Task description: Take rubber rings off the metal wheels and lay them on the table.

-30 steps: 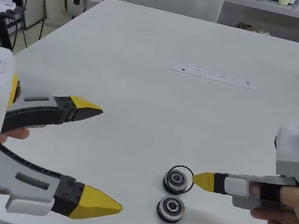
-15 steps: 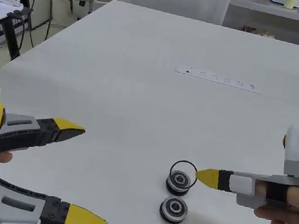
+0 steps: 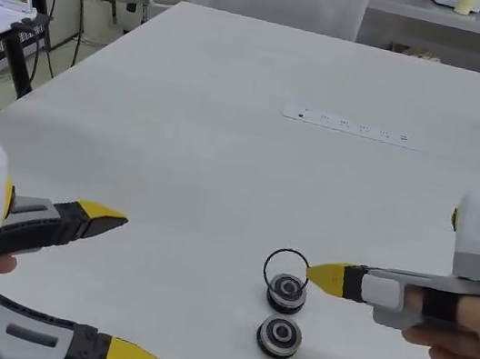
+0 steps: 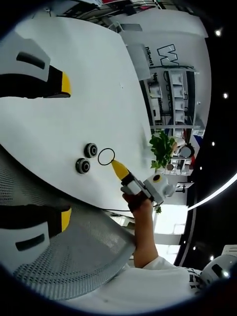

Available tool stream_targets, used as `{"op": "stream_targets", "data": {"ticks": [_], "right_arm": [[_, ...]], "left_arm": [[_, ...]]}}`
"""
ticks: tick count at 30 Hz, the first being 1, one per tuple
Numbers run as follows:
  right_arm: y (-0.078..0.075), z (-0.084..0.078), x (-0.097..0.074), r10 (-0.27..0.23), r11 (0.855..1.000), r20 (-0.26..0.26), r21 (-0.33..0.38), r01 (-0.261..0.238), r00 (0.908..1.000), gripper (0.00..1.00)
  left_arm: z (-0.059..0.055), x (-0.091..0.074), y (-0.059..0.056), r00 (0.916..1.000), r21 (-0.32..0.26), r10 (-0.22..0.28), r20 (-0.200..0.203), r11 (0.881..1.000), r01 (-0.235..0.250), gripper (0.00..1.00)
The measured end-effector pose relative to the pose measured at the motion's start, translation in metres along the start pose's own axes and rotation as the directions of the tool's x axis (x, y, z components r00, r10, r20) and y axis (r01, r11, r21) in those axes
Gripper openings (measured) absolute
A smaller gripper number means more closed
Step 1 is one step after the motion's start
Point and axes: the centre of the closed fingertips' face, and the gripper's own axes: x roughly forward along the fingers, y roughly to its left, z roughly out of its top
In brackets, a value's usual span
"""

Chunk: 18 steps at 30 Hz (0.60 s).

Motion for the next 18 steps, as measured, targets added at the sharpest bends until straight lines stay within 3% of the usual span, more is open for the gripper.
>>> {"op": "stream_targets", "data": {"ticks": [10,18], "right_arm": [[0.018,-0.007,0.014,0.036,0.997,-0.029,-0.060,-0.038,0.9989,0.00],[0.019,-0.017,0.033,0.031,0.997,-0.028,-0.075,-0.033,0.9991,0.00]], "left_arm": [[-0.002,0.002,-0.002,0.9999,-0.002,-0.007,-0.012,1.000,0.007,0.94],[-0.003,0.003,-0.002,0.9998,0.001,-0.011,-0.019,1.000,0.011,0.93]]}}
